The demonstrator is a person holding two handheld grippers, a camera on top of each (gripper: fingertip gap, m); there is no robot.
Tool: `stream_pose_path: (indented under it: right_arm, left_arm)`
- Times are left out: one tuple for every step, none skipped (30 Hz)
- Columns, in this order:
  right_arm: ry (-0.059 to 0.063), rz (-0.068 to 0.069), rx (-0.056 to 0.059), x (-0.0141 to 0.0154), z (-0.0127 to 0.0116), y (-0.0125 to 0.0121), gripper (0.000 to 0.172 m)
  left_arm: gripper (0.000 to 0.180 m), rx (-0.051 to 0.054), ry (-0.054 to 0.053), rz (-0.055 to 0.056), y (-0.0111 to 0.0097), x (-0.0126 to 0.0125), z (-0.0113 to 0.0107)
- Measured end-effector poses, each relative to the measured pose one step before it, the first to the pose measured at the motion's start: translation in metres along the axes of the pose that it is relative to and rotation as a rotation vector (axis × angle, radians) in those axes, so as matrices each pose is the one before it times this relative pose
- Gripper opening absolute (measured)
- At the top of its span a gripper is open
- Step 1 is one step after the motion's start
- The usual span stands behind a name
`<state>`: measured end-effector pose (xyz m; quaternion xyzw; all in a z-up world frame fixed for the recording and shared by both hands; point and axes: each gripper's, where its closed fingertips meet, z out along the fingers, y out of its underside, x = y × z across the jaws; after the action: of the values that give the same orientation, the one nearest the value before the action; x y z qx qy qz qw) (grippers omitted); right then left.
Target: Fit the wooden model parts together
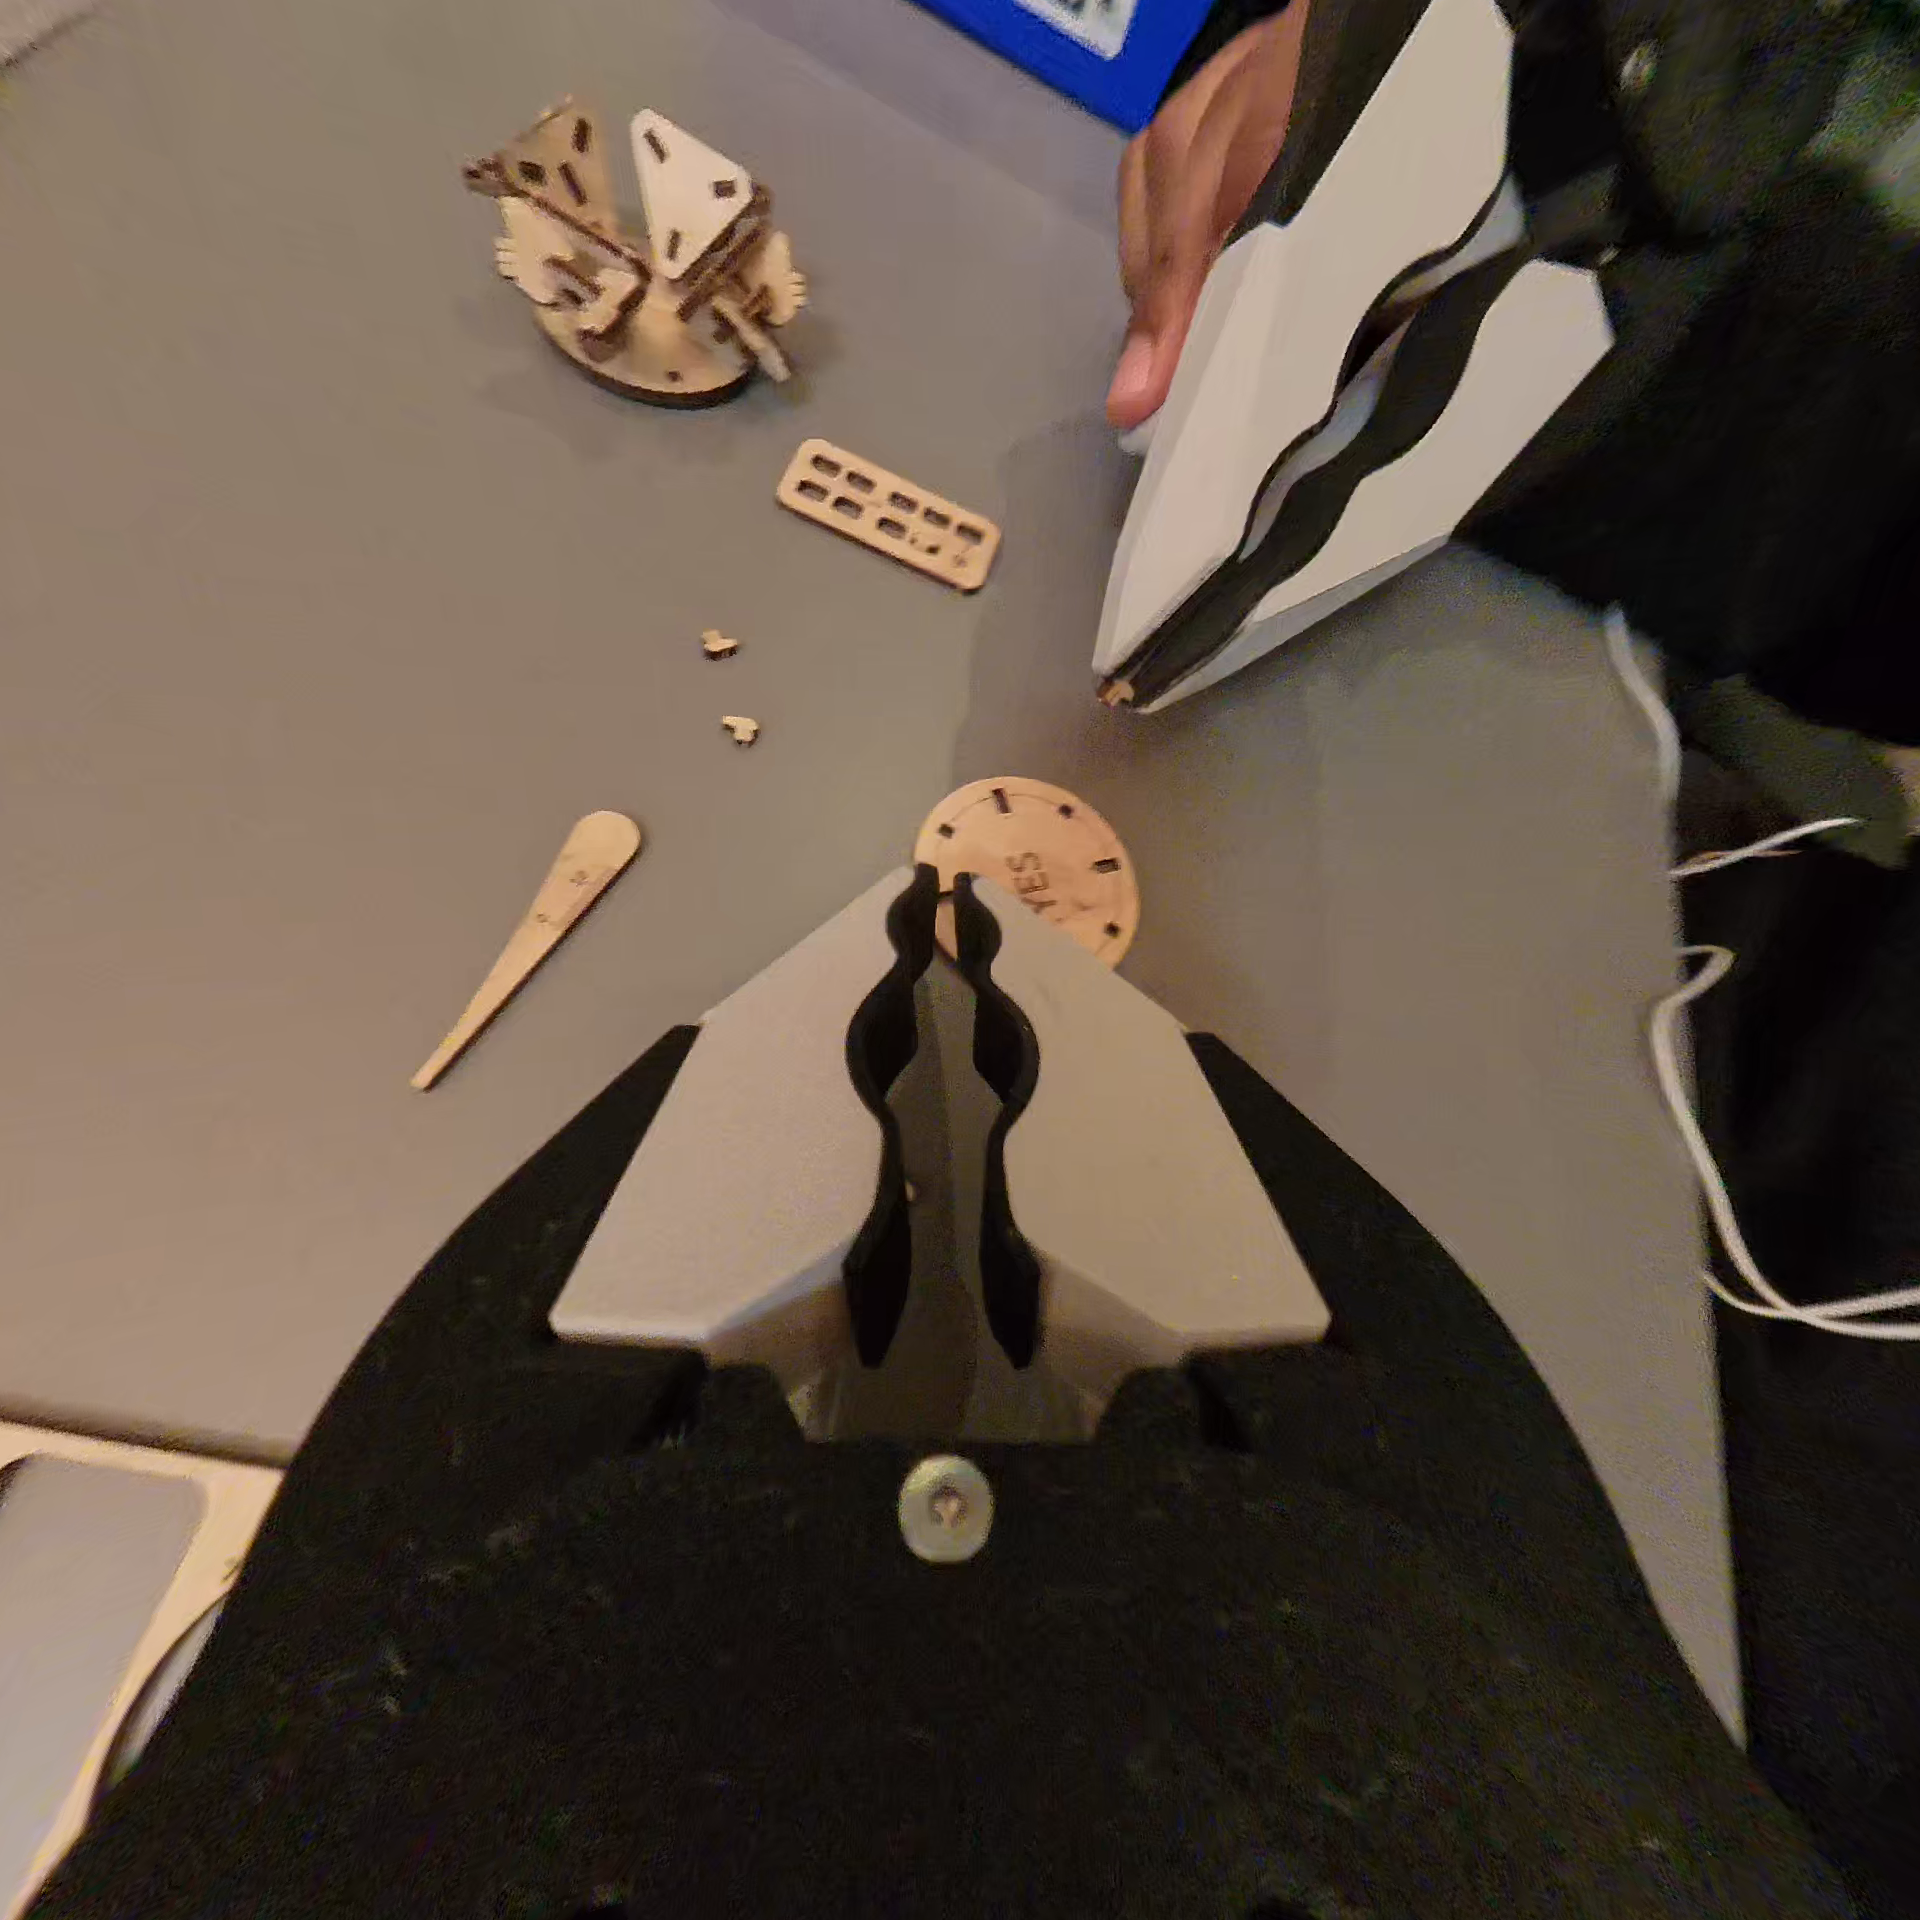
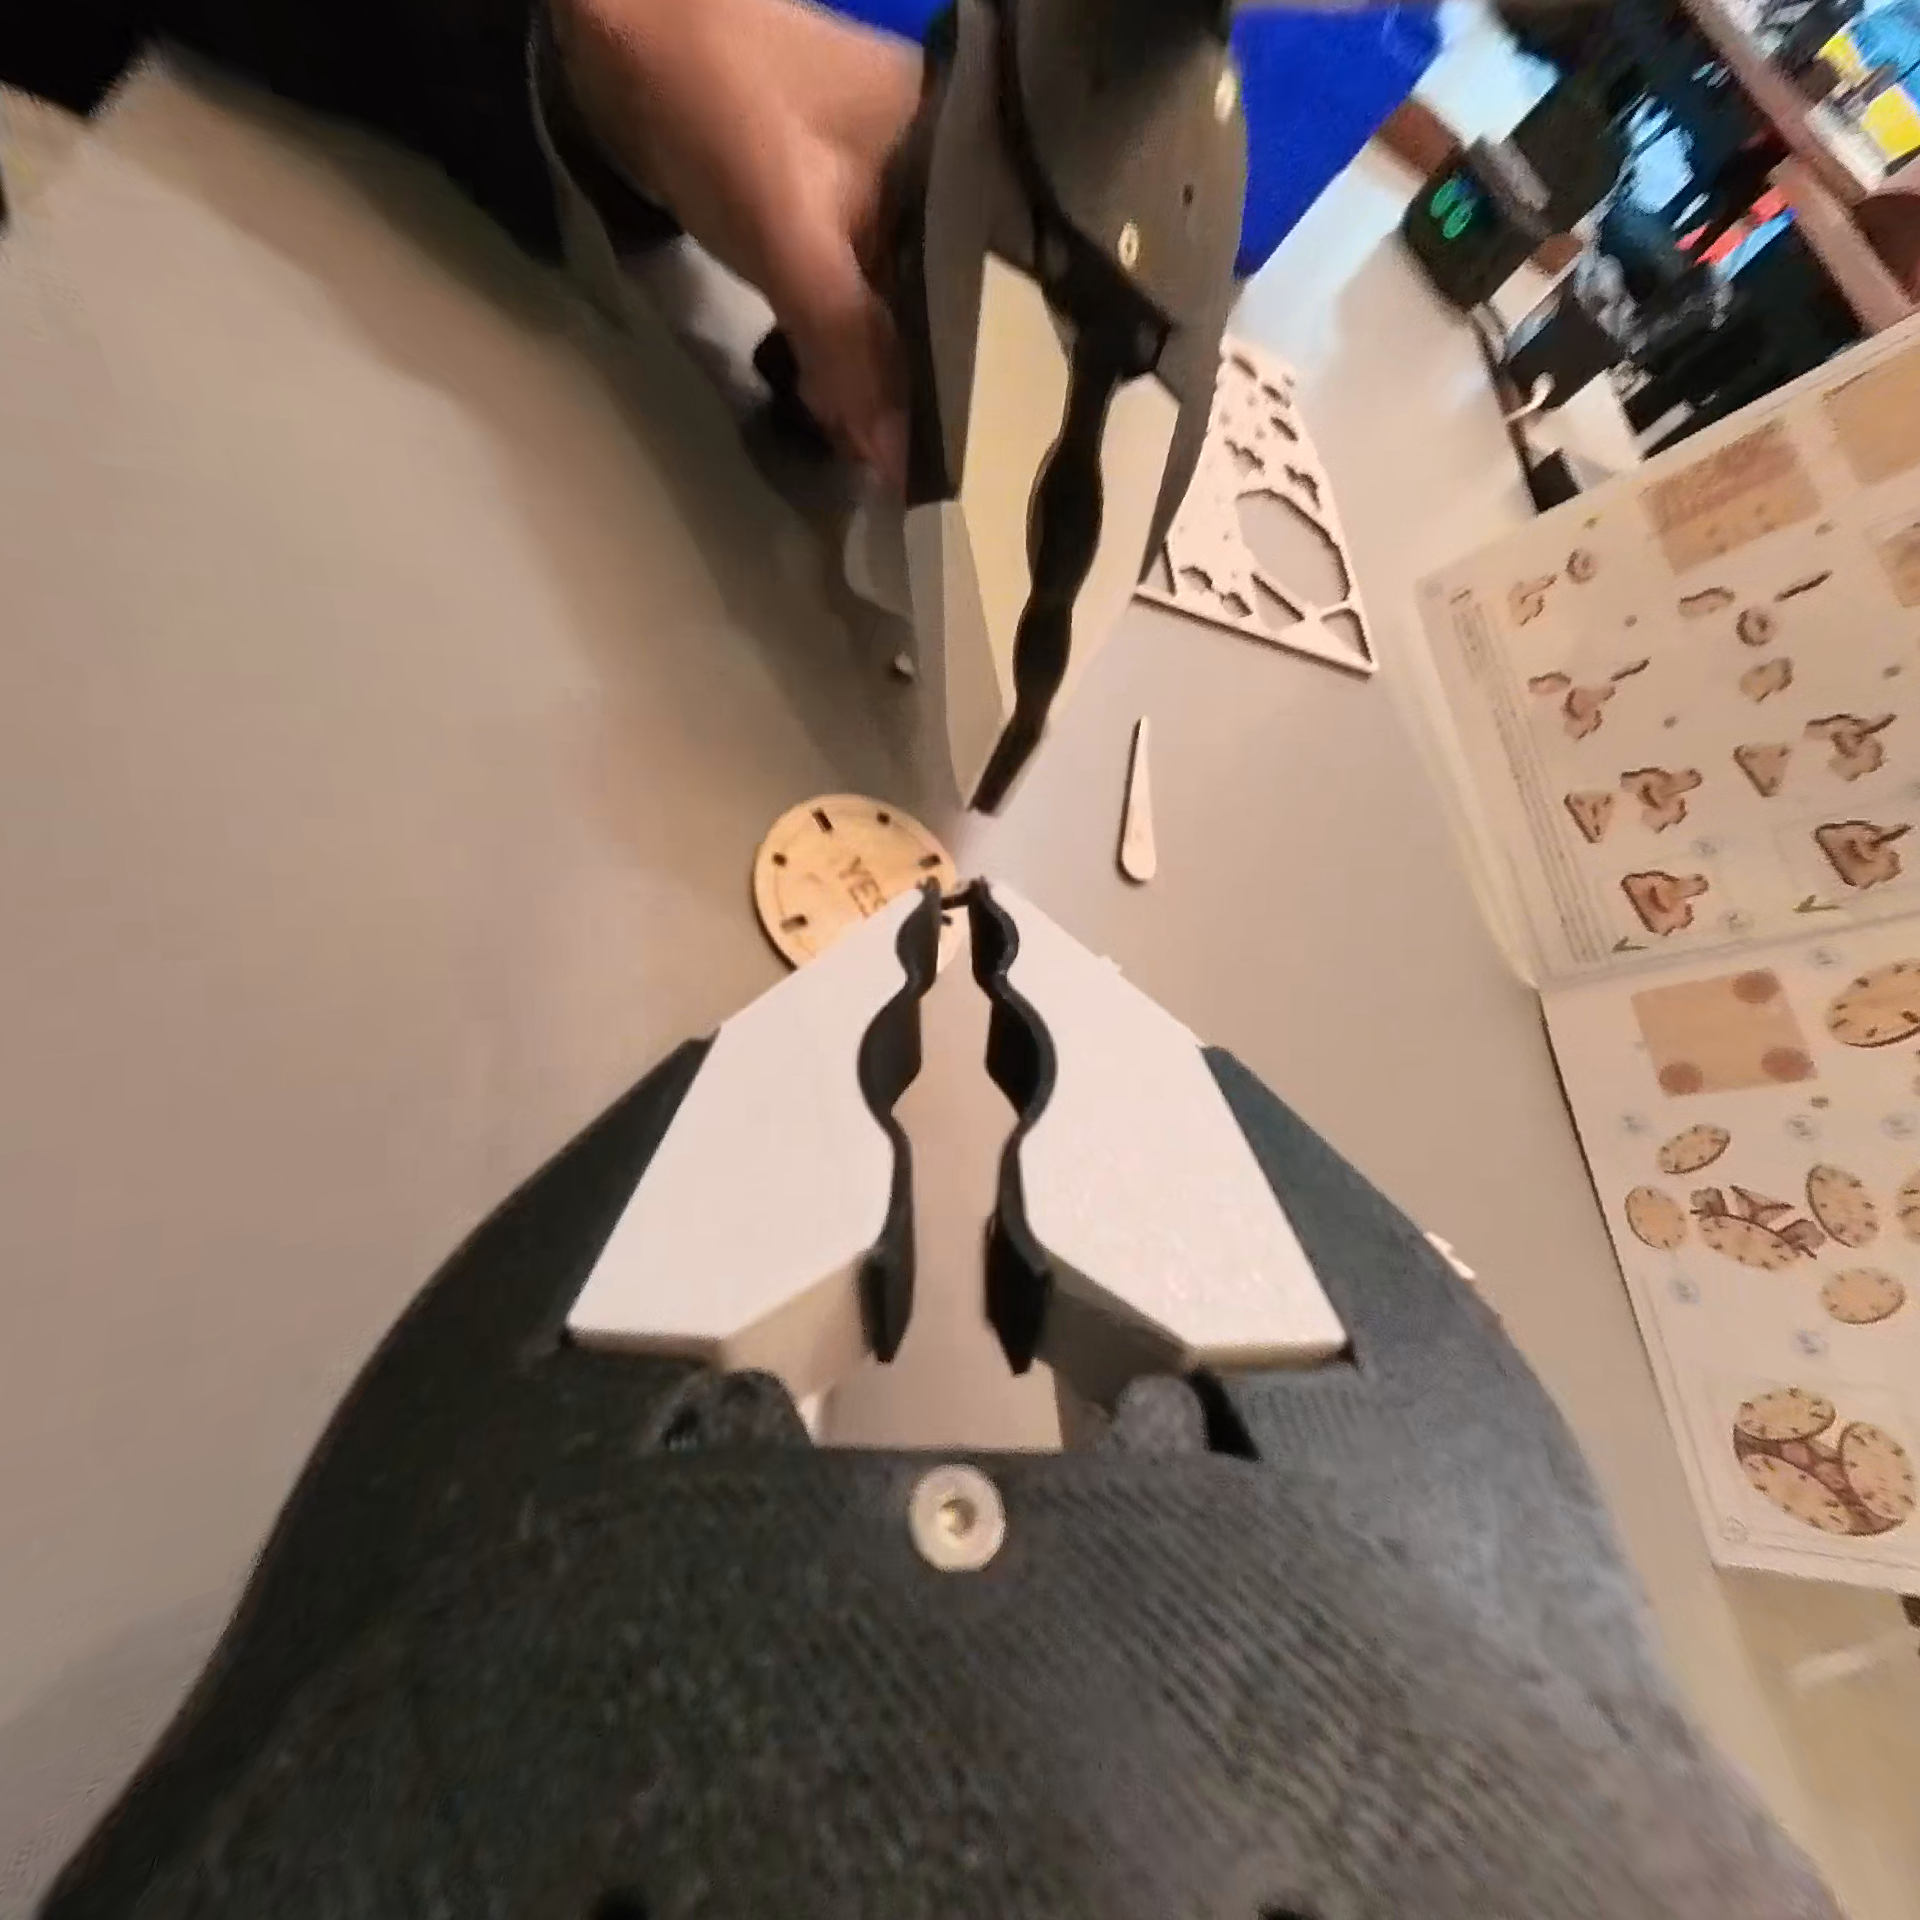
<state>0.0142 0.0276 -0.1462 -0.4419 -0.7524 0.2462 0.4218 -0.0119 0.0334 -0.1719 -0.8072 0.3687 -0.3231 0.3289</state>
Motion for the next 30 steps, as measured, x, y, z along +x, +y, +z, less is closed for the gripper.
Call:
stream_pose_path:
  right_arm:
    - [-0.0208, -0.0124, -0.0362, 0.00122, 0.00336, 0.00380, 0.004]
    - [-0.0266, -0.0140, -0.0371, 0.00080, 0.00347, 0.00290, 0.004]
    - [-0.0297, -0.0149, -0.0439, 0.00103, 0.00370, 0.00322, 0.004]
    - [-0.0309, -0.0097, -0.0471, 0.00115, 0.00363, 0.00354, 0.004]
    - [-0.0353, -0.0042, -0.0421, -0.00013, 0.00344, 0.00333, 0.004]
    - [-0.0291, -0.0049, -0.0328, -0.00023, 0.00286, 0.00263, 0.004]
    - [-0.0182, -0.0075, -0.0249, 0.00023, 0.00230, 0.00259, 0.004]
    - [-0.0149, -0.0081, -0.0214, -0.00010, 0.00204, 0.00283, 0.004]
    - [-0.0115, -0.0024, -0.0152, 0.00003, 0.00166, 0.00237, 0.004]
    - [-0.0102, 0.0040, -0.0097, 0.00031, 0.00144, 0.00183, 0.004]
    - [-0.0076, 0.0085, -0.0065, 0.00048, 0.00131, 0.00157, 0.004]
    - [-0.0065, 0.0105, -0.0039, 0.00052, 0.00126, 0.00114, 0.004]
    - [-0.0083, 0.0126, -0.0057, -0.00038, 0.00126, 0.00143, 0.004]
    - [-0.0070, 0.0114, -0.0085, -0.00100, 0.00138, 0.00175, 0.004]
    - [-0.0028, 0.0106, -0.0076, -0.00163, 0.00102, 0.00143, 0.004]
    - [-0.0034, 0.0106, 0.0073, -0.00265, -0.00042, -0.00123, 0.004]
    - [-0.0045, 0.0128, 0.0041, -0.00380, -0.00057, -0.00112, 0.004]
    - [-0.0021, 0.0089, 0.0061, -0.00434, -0.00048, -0.00140, 0.004]
    - [-0.0041, 0.0089, 0.0093, -0.00530, -0.00031, -0.00184, 0.004]
    - [-0.0167, 0.0126, 0.0145, -0.00725, -0.00054, -0.00257, 0.004]
    - [-0.0216, 0.0174, 0.0198, -0.00782, -0.00055, -0.00322, 0.004]
    - [-0.0169, 0.0142, 0.0229, -0.00676, -0.00085, -0.00355, 0.004]
    - [-0.0001, 0.0108, 0.0161, -0.00332, -0.00152, -0.00244, 0.004]
    - [0.0160, 0.0053, 0.0008, 0.00046, -0.00215, -0.00024, 0.004]
    - [0.0206, -0.0013, -0.0072, 0.00230, -0.00259, 0.00084, 0.004]
    - [0.0194, -0.0015, -0.0069, 0.00313, -0.00239, 0.00051, 0.004]
    - [0.0128, 0.0018, -0.0048, 0.00307, -0.00196, -0.00011, 0.004]
    - [0.0048, 0.0054, -0.0050, 0.00243, -0.00085, -0.00046, 0.004]
    - [-0.0021, 0.0064, -0.0089, 0.00162, 0.00026, -0.00019, 0.004]
    - [-0.0076, 0.0052, -0.0114, 0.00074, 0.00118, -0.00025, 0.004]
  left_arm:
    - [0.001, -0.0156, -0.0363, 0.0113, 0.00185, -0.00335, 0.00178]
    - [0.003, -0.0189, -0.0256, 0.0097, 0.00217, -0.00175, 0.00206]
    - [0.006, -0.0181, -0.0252, 0.0111, 0.00203, -0.00159, 0.00184]
    - [0.009, -0.0119, -0.0204, 0.0125, 0.00135, -0.00096, 0.00112]
    - [0.014, -0.0061, -0.0087, 0.0113, 0.00076, 0.00046, 0.00049]
    - [0.021, -0.0012, 0.0030, 0.0058, 0.00024, 0.00174, -0.00004]
    - [0.027, 0.0005, 0.0159, -0.0034, -0.00024, 0.00300, -0.00012]
    - [0.034, -0.0004, 0.0313, -0.0100, -0.00025, 0.00486, 0.00016]
    - [0.038, 0.0014, 0.0361, -0.0130, -0.00060, 0.00562, 0.00045]
    - [0.042, 0.0029, 0.0371, -0.0084, -0.00069, 0.00623, 0.00057]
    - [0.045, -0.0001, 0.0250, -0.0036, -0.00040, 0.00492, 0.00093]
    - [0.050, -0.0040, 0.0044, 0.0048, -0.00001, 0.00239, 0.00120]
    - [0.055, -0.0112, -0.0076, 0.0190, 0.00119, 0.00143, 0.00184]
    - [0.061, -0.0205, -0.0195, 0.0287, 0.00220, 0.00030, 0.00225]
    - [0.068, -0.0257, -0.0374, 0.0336, 0.00286, -0.00187, 0.00223]
    - [0.070, -0.0170, -0.0358, 0.0391, 0.00156, -0.00145, 0.00178]
    - [0.074, -0.0105, -0.0247, 0.0320, 0.00062, -0.00006, 0.00115]
    - [0.077, -0.0042, -0.0090, 0.0174, -0.00002, 0.00114, 0.00074]
    - [0.078, 0.0030, 0.0077, 0.0017, -0.00081, 0.00224, 0.00044]
    - [0.079, 0.0021, 0.0181, -0.0095, -0.00038, 0.00267, 0.00013]
    - [0.080, 0.0016, 0.0154, -0.0096, -0.00017, 0.00171, -0.00041]
    - [0.080, 0.0046, 0.0069, -0.0034, -0.00054, 0.00066, -0.00131]
    - [0.080, 0.0092, 0.0000, 0.0011, -0.00125, -0.00012, -0.00213]
    - [0.079, 0.0117, 0.0016, 0.0012, -0.00178, 0.00024, -0.00250]
    - [0.077, 0.0111, 0.0052, -0.0013, -0.00155, 0.00066, -0.00235]
    - [0.075, 0.0063, 0.0077, -0.0027, -0.00050, 0.00097, -0.00182]
    - [0.073, -0.0021, 0.0068, -0.0027, 0.00095, 0.00059, -0.00099]
    - [0.073, -0.0091, 0.0011, -0.0044, 0.00221, -0.00040, -0.00020]
    - [0.073, -0.0139, -0.0012, -0.0040, 0.00303, -0.00095, 0.00058]
    - [0.073, -0.0172, -0.0010, -0.0014, 0.00337, -0.00064, 0.00114]
